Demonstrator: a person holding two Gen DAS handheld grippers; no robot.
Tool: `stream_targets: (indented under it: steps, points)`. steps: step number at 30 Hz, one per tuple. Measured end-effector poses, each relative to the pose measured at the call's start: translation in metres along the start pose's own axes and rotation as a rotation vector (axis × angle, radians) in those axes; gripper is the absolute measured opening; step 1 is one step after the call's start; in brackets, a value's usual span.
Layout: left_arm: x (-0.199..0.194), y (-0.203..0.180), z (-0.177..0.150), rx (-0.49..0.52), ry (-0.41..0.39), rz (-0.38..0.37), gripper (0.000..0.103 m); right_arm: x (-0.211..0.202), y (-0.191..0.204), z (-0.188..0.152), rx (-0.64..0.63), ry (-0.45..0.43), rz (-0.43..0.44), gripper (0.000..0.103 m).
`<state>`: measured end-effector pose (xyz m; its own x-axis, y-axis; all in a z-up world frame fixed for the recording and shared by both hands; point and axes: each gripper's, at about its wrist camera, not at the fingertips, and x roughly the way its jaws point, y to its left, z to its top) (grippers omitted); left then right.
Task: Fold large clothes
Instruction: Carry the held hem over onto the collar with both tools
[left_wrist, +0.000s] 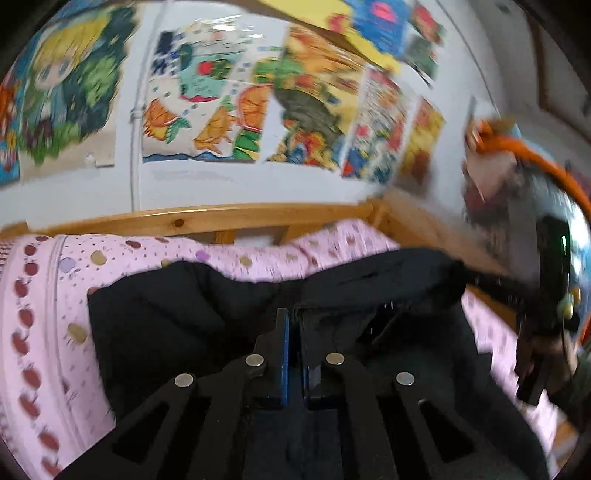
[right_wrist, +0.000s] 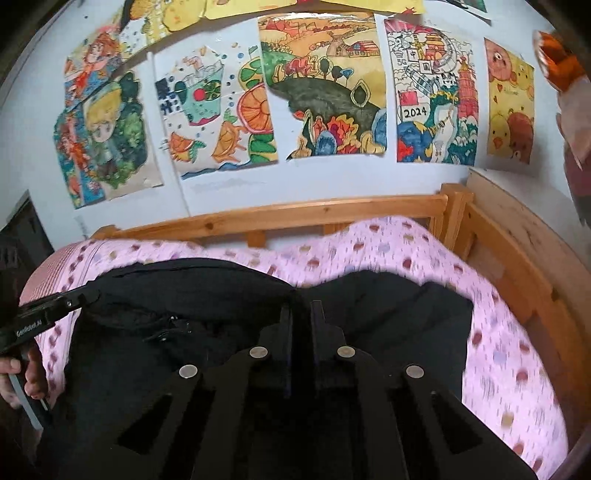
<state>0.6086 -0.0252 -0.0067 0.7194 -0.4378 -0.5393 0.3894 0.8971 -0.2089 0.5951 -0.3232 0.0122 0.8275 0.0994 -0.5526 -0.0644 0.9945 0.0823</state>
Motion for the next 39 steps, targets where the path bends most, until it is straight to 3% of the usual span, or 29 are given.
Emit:
stream_targets:
  steps: [3,8,21,28,32,34,37,39]
  points:
    - [0.001,-0.012,-0.022,0.062,0.055,0.021,0.005,-0.004,-0.006,-0.028,0.015,0.013,-0.006,0.006]
    - [0.027,-0.012,-0.052,0.082,0.151,0.048,0.005,0.017,-0.017,-0.068,0.068,0.058,-0.01,0.006]
    - [0.075,-0.011,-0.091,0.142,0.202,0.087,0.005,0.069,-0.017,-0.111,0.059,0.068,-0.052,0.006]
    - [0.047,-0.004,-0.087,0.08,0.127,0.014,0.011,0.042,-0.02,-0.106,0.074,0.016,-0.031,0.01]
    - [0.022,-0.007,-0.087,0.08,0.061,0.031,0.027,0.007,-0.023,-0.103,0.054,-0.037,-0.056,0.023]
    - [0.008,-0.005,-0.084,0.05,0.019,0.016,0.034,-0.005,-0.024,-0.098,0.032,-0.058,-0.076,0.025]
    - [-0.009,-0.004,-0.068,0.007,-0.061,0.009,0.054,-0.015,-0.029,-0.073,0.018,-0.092,-0.088,0.029]
    - [-0.011,-0.007,-0.05,0.005,-0.102,0.009,0.056,-0.012,-0.029,-0.052,0.033,-0.111,-0.078,0.036]
